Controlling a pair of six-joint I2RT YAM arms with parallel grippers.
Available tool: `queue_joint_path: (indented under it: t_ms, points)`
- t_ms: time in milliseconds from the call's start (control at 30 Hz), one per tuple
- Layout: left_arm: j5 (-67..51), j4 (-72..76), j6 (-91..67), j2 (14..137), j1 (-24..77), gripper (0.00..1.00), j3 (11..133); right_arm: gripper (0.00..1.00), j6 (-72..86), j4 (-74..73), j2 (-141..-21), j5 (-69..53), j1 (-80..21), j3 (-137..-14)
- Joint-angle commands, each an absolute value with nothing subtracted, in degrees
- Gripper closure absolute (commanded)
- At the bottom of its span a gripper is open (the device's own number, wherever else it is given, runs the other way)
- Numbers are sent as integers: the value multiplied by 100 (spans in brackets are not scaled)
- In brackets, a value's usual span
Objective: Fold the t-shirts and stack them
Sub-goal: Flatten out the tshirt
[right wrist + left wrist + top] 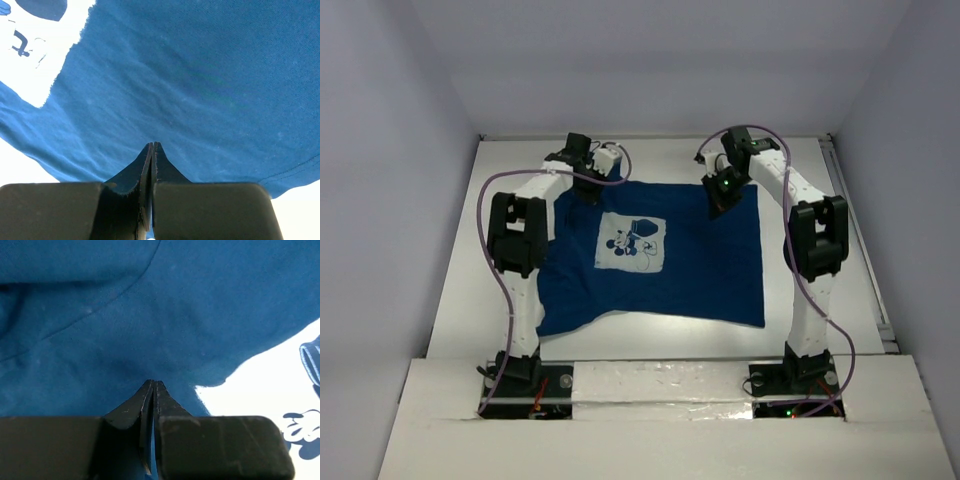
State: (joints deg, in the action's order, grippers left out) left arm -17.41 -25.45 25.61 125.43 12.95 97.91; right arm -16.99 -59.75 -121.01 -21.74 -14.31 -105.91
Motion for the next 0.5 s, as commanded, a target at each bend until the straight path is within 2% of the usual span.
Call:
queue_joint_path:
  t_ms: [0, 233, 467]
  points:
    - [-1486, -3084, 2567, 12646, 1397, 100, 10185, 100, -1749, -5906, -11857, -2364, -1441, -10661]
    - [-801, -3164, 2224, 13236, 1450, 100, 10608, 100, -1758, -5985, -11821, -2558, -1441, -10758]
    - [-660, -3489, 1987, 13851, 1450, 100, 11538, 100, -1775, -6003, -11777, -2645, -1441, -10732]
